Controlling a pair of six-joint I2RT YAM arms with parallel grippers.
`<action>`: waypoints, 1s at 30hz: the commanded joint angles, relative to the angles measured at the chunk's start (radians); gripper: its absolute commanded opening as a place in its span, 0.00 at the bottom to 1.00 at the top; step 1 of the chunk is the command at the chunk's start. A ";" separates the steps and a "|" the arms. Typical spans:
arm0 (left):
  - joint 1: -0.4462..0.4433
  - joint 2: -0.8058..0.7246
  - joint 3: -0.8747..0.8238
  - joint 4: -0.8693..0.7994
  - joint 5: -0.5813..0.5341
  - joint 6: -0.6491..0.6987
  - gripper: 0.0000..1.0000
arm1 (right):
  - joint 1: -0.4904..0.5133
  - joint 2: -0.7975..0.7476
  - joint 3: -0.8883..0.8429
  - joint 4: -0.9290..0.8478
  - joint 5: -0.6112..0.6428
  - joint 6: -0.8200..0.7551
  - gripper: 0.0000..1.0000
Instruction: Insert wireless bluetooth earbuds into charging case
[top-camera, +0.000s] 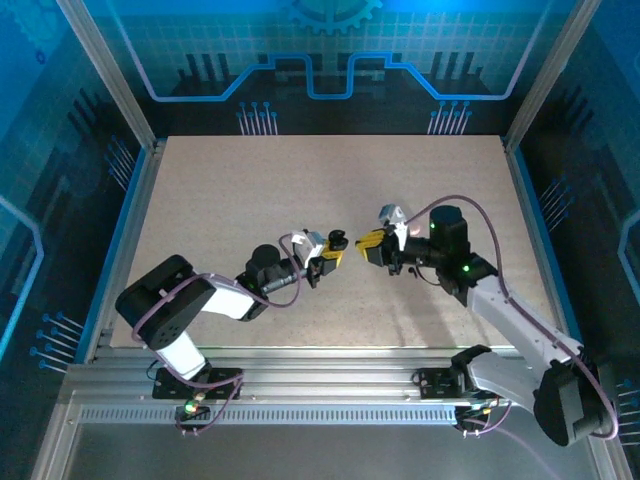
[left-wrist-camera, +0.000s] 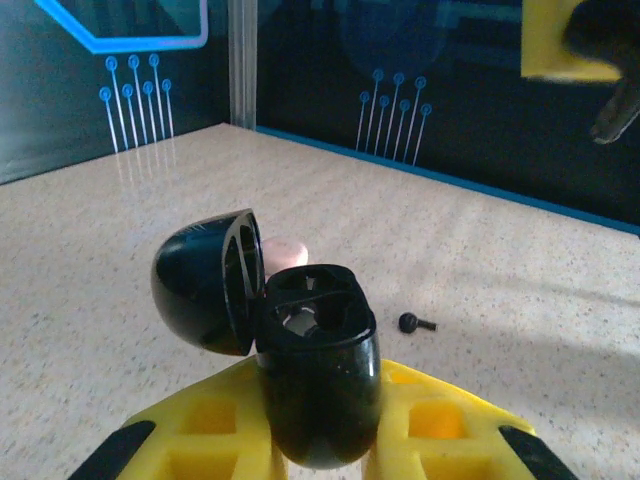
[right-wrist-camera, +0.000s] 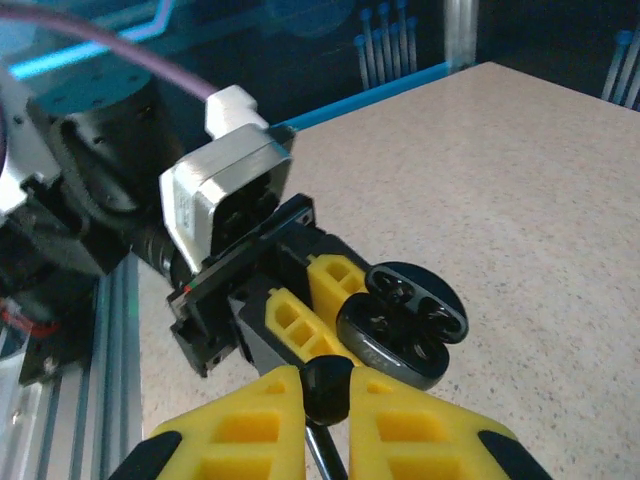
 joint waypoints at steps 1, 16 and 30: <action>-0.027 0.020 0.031 0.142 -0.002 0.008 0.09 | 0.018 -0.042 -0.069 0.249 0.153 0.237 0.13; -0.048 0.025 0.056 0.142 -0.036 0.007 0.10 | 0.214 0.025 -0.135 0.542 0.477 0.347 0.14; -0.051 -0.017 0.064 0.144 -0.056 -0.038 0.11 | 0.246 0.137 -0.172 0.710 0.536 0.354 0.13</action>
